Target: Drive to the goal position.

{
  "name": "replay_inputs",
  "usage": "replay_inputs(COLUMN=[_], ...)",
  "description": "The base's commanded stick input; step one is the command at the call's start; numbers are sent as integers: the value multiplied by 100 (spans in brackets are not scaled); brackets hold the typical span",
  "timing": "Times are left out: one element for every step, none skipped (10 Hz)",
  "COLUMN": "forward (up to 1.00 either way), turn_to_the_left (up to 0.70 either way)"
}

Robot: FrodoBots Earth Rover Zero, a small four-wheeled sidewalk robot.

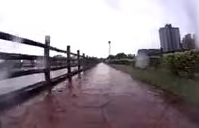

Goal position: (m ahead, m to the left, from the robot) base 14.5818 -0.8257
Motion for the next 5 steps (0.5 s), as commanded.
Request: replay_inputs(forward=[100, 100, 100, 100, 100], turn_to_the_left=[0, 0, 0, 0, 0])
